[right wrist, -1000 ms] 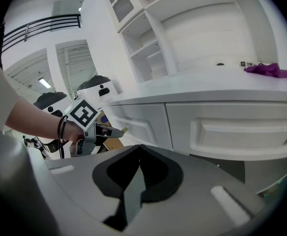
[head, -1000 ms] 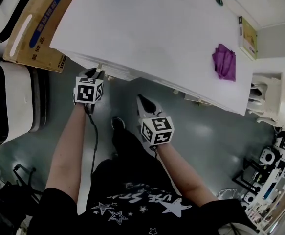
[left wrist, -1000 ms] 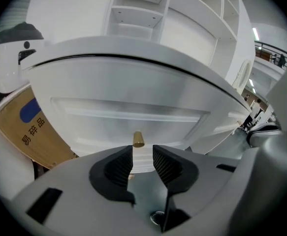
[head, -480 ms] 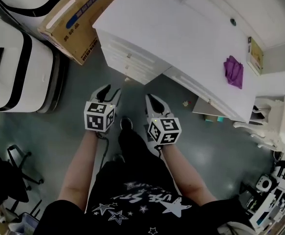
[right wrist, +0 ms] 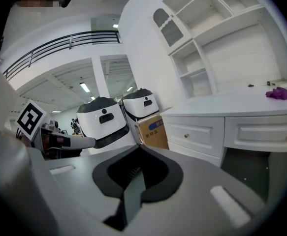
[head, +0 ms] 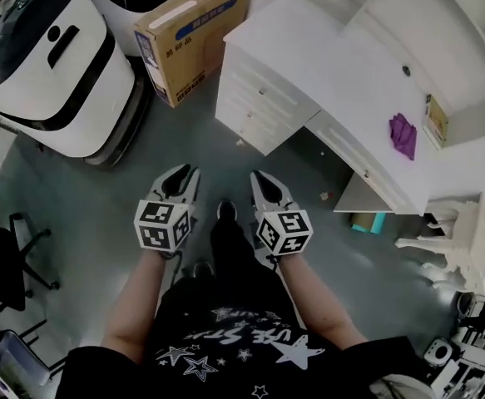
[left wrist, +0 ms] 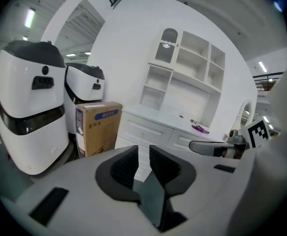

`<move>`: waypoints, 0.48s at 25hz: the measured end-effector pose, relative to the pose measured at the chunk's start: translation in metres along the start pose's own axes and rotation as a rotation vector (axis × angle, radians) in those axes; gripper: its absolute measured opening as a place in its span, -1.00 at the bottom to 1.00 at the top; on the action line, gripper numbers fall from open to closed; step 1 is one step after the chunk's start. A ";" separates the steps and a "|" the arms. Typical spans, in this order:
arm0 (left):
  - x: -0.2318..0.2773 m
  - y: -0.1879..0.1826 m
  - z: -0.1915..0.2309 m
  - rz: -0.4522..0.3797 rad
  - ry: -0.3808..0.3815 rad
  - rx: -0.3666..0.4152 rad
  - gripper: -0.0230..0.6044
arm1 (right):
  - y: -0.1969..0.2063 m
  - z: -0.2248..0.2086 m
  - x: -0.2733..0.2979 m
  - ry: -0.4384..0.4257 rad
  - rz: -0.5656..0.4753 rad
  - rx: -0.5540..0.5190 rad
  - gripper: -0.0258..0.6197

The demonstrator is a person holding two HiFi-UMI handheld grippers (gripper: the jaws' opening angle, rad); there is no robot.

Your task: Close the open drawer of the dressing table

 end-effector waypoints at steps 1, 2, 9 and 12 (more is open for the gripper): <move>-0.017 0.004 0.003 -0.017 -0.025 -0.011 -0.69 | 0.001 0.011 -0.008 -0.012 -0.009 -0.007 -0.91; -0.034 0.008 0.005 -0.035 -0.048 -0.019 -0.71 | 0.003 0.021 -0.015 -0.018 -0.014 -0.015 -0.91; -0.123 0.034 0.003 -0.137 -0.047 -0.047 -0.86 | 0.016 0.074 -0.072 -0.032 -0.038 -0.071 -0.91; -0.141 0.046 -0.006 -0.126 -0.012 -0.050 -0.86 | 0.013 0.082 -0.096 -0.004 -0.053 -0.081 -0.91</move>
Point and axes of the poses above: the fingertips, and each gripper's own axes: x forward along the fingers, z to its left, y out of its underside, the point moved 7 cm from there along -x, backward along the fingers, and after that the axes turned 1 degree about -z, right-handed, at the moved point
